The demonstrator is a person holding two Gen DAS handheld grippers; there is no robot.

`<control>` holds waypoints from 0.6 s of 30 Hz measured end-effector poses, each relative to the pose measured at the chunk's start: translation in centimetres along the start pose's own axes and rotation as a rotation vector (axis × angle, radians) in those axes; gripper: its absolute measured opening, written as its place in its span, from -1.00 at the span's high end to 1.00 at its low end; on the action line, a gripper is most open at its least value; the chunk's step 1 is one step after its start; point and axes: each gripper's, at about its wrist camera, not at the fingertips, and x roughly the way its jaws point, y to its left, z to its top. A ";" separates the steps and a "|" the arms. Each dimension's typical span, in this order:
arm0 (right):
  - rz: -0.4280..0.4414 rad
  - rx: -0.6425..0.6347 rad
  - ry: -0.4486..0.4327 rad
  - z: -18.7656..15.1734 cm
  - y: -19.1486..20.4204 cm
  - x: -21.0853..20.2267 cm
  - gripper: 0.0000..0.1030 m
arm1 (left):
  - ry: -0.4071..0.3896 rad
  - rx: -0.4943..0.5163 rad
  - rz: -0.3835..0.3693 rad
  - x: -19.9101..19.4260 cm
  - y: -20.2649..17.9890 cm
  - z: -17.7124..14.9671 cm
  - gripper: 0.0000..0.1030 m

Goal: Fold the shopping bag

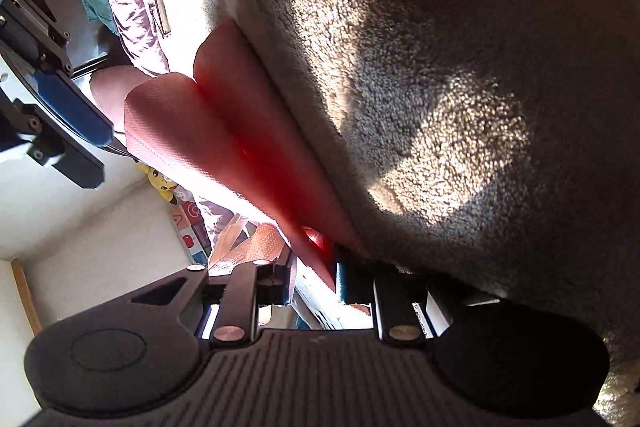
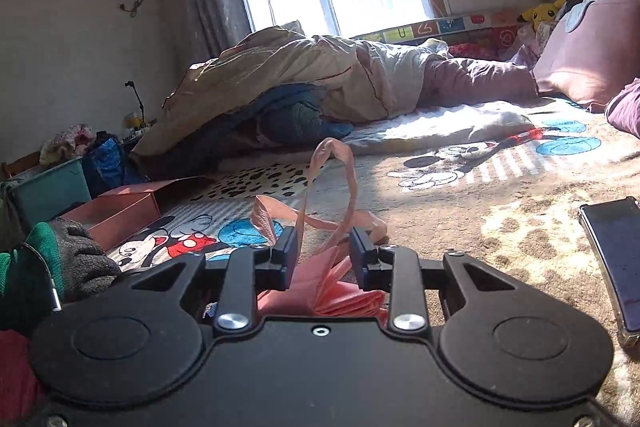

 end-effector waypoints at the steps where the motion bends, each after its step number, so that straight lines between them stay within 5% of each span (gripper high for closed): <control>1: -0.010 -0.001 0.046 -0.3 0.0 0.9 0.65 | -0.003 -0.013 0.003 0.0 0.0 -0.2 0.69; 3: -0.046 0.035 0.139 -1.3 -0.7 2.2 0.78 | -0.008 -0.039 0.008 -0.1 0.0 -0.6 0.69; 12: -0.035 0.124 0.129 -2.4 -1.9 2.7 0.85 | -0.111 -0.162 0.030 -3.0 0.0 -3.7 0.66; 18: -0.064 0.040 0.133 -3.2 -0.4 2.7 0.85 | -0.048 -0.361 -0.140 -4.6 0.9 -7.4 0.47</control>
